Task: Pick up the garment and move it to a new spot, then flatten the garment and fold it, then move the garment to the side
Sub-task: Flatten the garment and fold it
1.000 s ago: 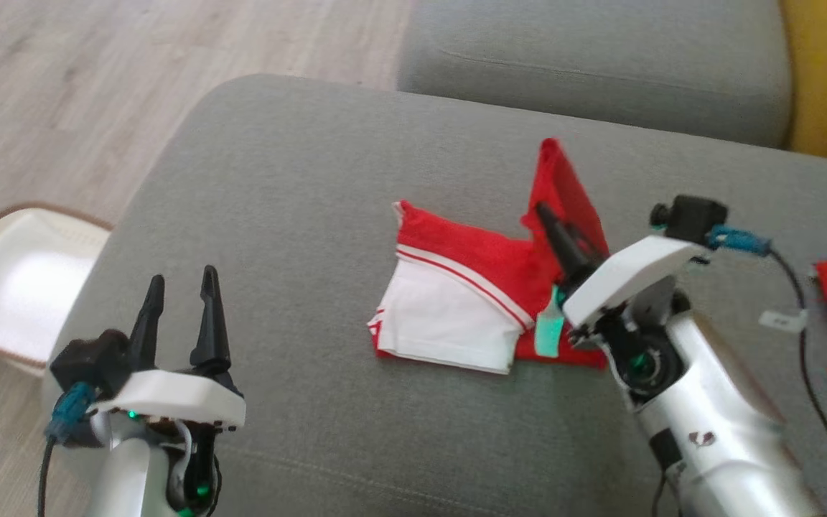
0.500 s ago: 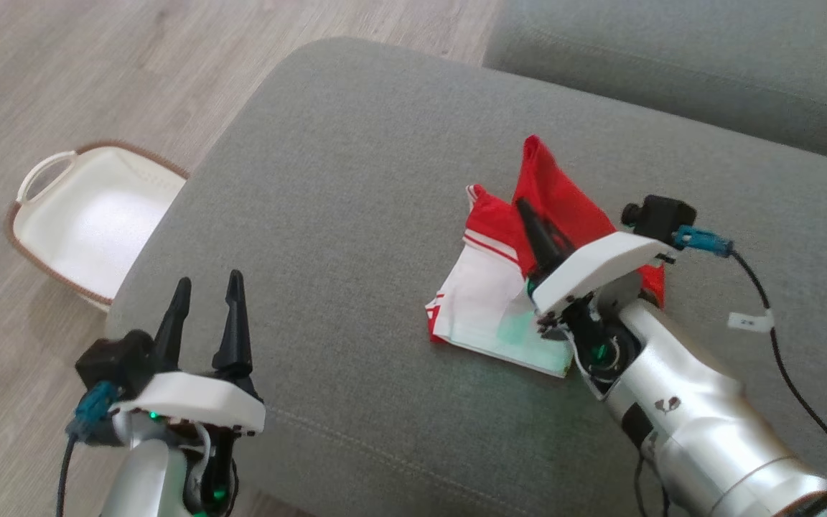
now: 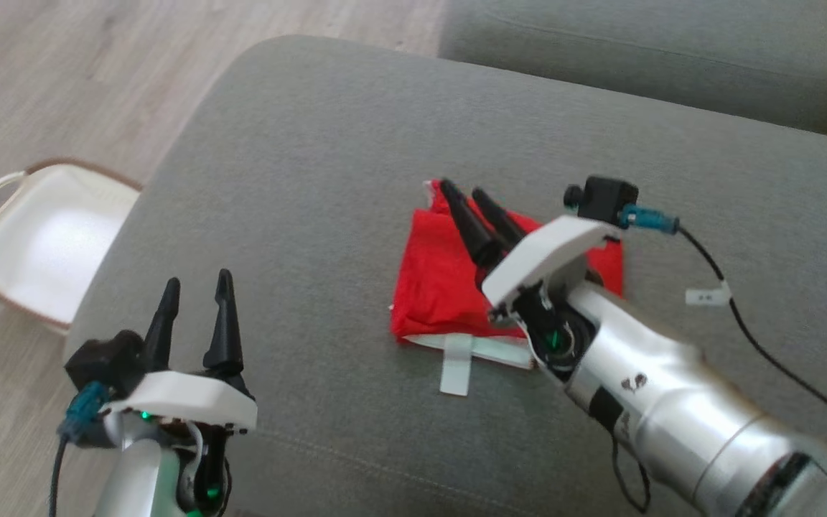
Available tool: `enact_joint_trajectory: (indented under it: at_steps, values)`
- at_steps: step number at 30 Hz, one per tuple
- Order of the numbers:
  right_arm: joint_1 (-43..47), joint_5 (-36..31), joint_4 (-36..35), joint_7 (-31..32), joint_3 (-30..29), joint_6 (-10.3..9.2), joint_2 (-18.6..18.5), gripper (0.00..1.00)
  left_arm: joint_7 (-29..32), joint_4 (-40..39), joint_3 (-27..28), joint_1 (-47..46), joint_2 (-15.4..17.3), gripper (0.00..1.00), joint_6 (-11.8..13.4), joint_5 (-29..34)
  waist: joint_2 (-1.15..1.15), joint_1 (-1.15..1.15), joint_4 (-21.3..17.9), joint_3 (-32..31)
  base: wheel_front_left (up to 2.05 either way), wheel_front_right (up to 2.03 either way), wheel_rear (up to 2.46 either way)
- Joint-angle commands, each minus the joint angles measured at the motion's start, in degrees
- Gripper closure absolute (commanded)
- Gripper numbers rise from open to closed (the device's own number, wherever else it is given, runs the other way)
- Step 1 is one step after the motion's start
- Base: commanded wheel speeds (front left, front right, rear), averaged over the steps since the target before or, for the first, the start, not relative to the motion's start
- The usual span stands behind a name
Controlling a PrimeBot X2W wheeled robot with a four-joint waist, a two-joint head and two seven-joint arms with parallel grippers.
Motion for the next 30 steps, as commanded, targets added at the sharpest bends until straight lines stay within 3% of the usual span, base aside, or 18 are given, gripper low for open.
enact_joint_trajectory:
  at_steps: [1,8,12,15,23,30]
  values:
    - [-2.8,1.5,-1.4,-1.5,0.9,-0.04,0.9,0.0,-0.3,-2.1,2.2,-2.8,0.5,0.0,0.0,0.1,0.0,0.0,-2.5,-0.7,0.0,0.0,0.0]
    - [-9.4,1.3,2.9,-4.0,3.6,-0.04,0.9,0.0,-0.3,-3.7,3.1,-3.0,0.5,0.0,0.1,0.1,0.0,0.0,-9.1,-1.1,0.0,0.0,0.0]
    - [-12.3,-2.9,8.7,-4.5,3.2,-0.04,0.3,0.0,-0.3,-5.2,3.9,-3.4,0.5,0.0,0.2,-0.1,0.0,0.0,-12.6,-1.2,0.0,0.0,0.0]
    - [-13.4,-7.3,10.8,-4.5,1.5,-0.04,-2.2,0.0,-0.3,-6.4,4.2,-3.7,0.5,0.0,0.1,-0.3,0.0,0.0,-14.9,-1.0,0.0,0.0,0.0]
    - [-10.0,-22.9,9.6,-4.5,-6.5,-0.04,-8.3,0.0,-0.3,-9.0,3.8,-4.5,0.5,0.0,-0.2,-0.5,0.0,0.0,-18.9,-0.3,0.0,0.0,0.0]
    - [-0.5,-42.3,1.7,-4.5,-22.3,-0.04,-10.1,0.0,-0.3,-9.5,4.1,-4.7,0.5,0.0,-0.3,0.2,0.0,0.0,-21.7,-0.2,0.0,0.0,0.0]
